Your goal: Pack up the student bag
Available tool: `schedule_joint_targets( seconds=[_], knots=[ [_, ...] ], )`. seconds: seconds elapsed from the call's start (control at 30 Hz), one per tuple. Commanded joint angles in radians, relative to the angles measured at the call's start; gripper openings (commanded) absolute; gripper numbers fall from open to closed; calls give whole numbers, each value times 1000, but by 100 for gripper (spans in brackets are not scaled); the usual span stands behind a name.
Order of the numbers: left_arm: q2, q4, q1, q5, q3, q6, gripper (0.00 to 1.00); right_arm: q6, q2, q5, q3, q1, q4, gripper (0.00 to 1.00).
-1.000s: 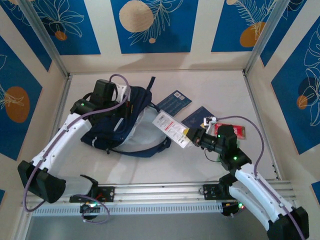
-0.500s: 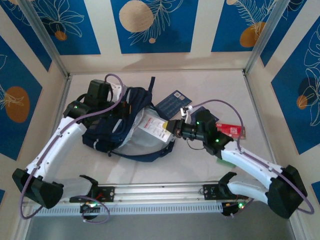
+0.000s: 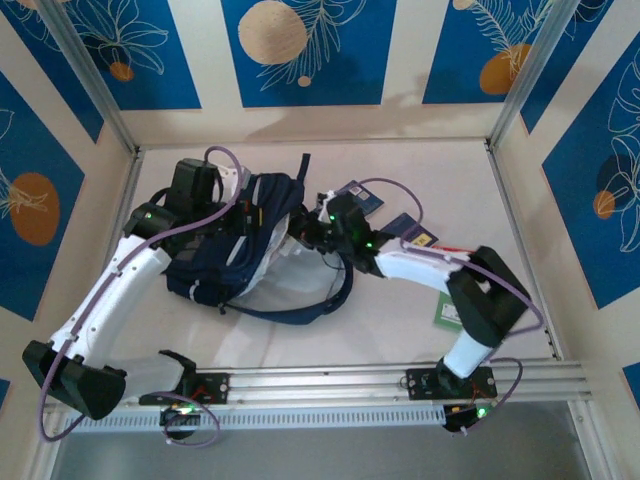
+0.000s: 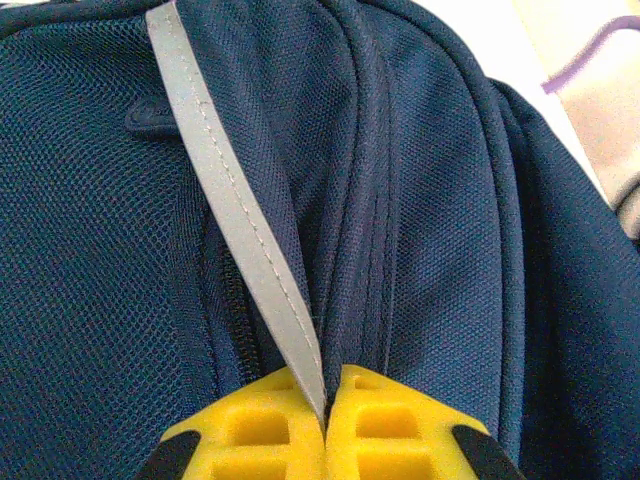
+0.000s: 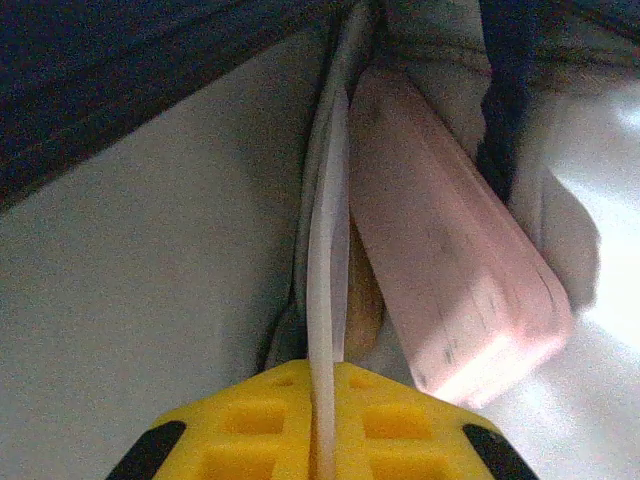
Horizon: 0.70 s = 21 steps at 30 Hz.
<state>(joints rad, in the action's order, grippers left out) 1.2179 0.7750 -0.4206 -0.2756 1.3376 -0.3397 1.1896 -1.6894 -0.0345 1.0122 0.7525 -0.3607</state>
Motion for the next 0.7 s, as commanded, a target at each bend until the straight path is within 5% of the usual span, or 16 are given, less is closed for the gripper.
schedule_joint_targets(
  seconds=[0.0, 0.27, 0.47, 0.67],
  knots=[
    [-46, -165, 8, -98, 30, -29, 0, 22, -114, 67, 114, 20, -69, 3],
    [-20, -226, 8, -151, 3, -67, 0, -13, -427, 87, 430, 71, 2, 11],
    [-6, -246, 18, -153, 6, -100, 0, -66, -502, 117, 570, 99, 143, 51],
    [-9, -243, 51, -134, 5, -108, 0, -158, -395, 141, 501, 98, 200, 69]
  ],
)
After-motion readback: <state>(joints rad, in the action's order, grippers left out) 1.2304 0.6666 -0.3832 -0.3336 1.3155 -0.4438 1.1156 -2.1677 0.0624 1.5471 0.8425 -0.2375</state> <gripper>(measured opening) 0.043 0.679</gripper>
